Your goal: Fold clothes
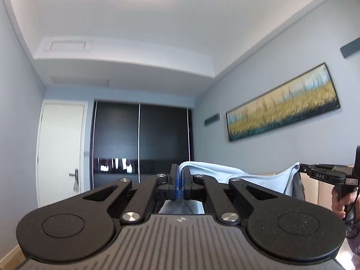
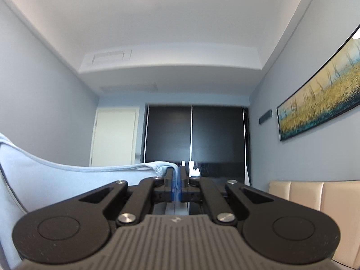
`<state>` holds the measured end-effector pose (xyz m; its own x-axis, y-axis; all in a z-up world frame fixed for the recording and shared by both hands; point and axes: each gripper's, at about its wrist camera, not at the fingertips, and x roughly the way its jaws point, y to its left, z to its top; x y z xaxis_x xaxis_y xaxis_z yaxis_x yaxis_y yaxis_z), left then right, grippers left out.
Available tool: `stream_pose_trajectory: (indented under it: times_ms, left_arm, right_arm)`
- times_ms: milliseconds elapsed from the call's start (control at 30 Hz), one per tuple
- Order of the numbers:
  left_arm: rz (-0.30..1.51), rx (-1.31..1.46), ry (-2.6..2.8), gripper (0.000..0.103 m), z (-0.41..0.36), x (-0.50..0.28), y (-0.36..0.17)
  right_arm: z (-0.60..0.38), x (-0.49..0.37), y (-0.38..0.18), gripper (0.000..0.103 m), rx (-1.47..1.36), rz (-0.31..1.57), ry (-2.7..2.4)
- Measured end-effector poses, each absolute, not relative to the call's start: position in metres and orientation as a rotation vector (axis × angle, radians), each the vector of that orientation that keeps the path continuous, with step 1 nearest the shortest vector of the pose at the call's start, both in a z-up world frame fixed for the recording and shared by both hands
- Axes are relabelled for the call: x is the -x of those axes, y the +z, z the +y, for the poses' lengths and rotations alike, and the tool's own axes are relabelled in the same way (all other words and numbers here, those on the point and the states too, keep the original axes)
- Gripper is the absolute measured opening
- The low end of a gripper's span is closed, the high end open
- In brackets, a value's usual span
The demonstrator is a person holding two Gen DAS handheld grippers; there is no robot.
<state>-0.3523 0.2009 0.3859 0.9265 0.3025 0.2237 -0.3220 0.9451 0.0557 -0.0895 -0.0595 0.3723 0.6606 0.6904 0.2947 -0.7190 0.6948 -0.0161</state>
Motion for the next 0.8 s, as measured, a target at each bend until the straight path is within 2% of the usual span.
stream_pose_trajectory:
  times_ms: [233, 400, 533, 800]
  left_arm:
    - [-0.291, -0.051, 0.319, 0.001, 0.197, 0.380, 0.390]
    - [-0.179, 0.031, 0.353, 0.001, 0.239, 0.366, 0.365]
    - [0.034, 0.158, 0.409, 0.001, 0.295, 0.324, 0.312]
    - [0.423, 0.362, 0.512, 0.001, 0.404, 0.219, 0.160]
  right_arm:
    - [-0.060, 0.114, 0.380, 0.003, -0.155, -0.372, 0.864]
    - [-0.012, 0.084, 0.348, 0.003, -0.093, -0.221, 0.903]
    - [0.042, 0.044, 0.285, 0.003, -0.011, -0.010, 0.910]
    - [0.150, -0.046, 0.122, 0.003, 0.172, 0.406, 0.832]
